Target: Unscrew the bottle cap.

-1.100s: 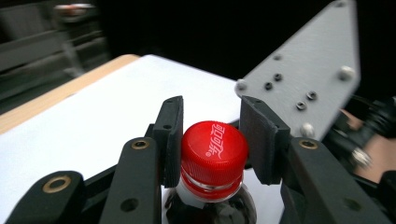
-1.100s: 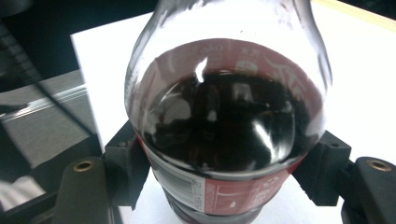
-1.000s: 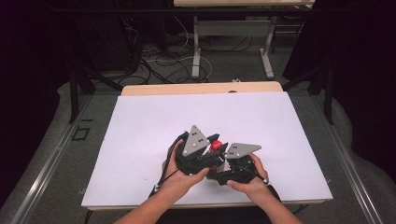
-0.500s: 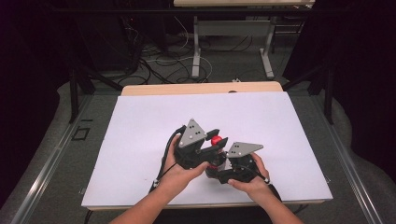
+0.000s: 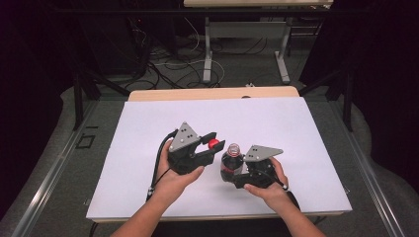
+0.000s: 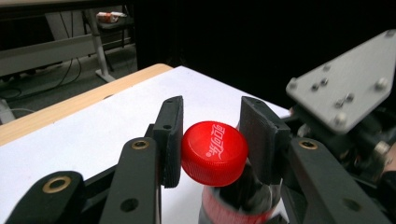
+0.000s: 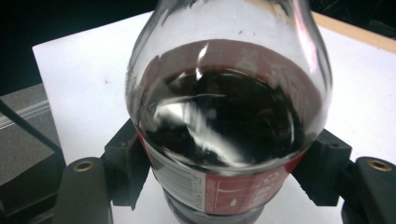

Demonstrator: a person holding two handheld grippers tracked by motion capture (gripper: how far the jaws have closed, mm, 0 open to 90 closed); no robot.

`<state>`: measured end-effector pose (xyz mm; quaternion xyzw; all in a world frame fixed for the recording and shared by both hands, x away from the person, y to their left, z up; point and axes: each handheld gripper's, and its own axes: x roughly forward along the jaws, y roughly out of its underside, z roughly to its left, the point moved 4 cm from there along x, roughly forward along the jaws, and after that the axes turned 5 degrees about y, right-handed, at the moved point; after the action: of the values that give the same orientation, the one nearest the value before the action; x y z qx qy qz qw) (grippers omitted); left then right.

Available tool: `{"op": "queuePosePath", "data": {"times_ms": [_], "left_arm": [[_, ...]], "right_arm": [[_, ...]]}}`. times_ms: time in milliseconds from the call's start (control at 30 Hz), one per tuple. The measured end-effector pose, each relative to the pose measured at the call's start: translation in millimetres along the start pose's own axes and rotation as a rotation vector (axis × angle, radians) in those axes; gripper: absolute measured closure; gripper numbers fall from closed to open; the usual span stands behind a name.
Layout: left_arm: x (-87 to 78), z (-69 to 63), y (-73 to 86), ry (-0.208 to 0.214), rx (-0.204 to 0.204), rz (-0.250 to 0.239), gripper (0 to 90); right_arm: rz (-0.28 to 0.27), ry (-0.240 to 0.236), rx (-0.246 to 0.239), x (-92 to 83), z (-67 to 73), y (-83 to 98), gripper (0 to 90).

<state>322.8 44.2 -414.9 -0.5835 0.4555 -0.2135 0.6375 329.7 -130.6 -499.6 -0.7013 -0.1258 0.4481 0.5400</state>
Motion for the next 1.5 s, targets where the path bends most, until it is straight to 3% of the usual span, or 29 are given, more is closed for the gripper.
{"op": "queuePosePath", "data": {"times_ms": [133, 400, 667, 1033, 1200, 1500], "left_arm": [[0.1, 5.6, 10.9, -0.010, -0.011, -0.001, 61.2], [0.6, 17.2, 33.5, -0.023, -0.037, 0.008, 61.1], [2.7, 25.4, 56.2, -0.047, -0.048, 0.035, 61.1], [-1.7, 29.8, 71.7, -0.053, -0.050, 0.045, 61.1], [-2.2, 32.3, 75.8, -0.056, -0.057, 0.043, 61.1], [-6.6, 38.9, 78.9, -0.074, -0.077, 0.038, 61.1]], "right_arm": [[-0.005, 0.015, -0.020, 0.6, -3.6, -6.8, 28.9], [-0.004, 0.040, -0.006, 4.3, -15.8, -20.4, 28.9], [-0.007, 0.064, 0.017, 21.1, -32.8, -36.5, 28.9], [-0.015, 0.132, 0.070, 54.7, -61.2, -51.8, 28.9], [-0.016, 0.142, 0.113, 73.1, -72.6, -56.8, 28.9], [0.024, 0.190, 0.135, 109.2, -91.2, -55.3, 28.9]]}}
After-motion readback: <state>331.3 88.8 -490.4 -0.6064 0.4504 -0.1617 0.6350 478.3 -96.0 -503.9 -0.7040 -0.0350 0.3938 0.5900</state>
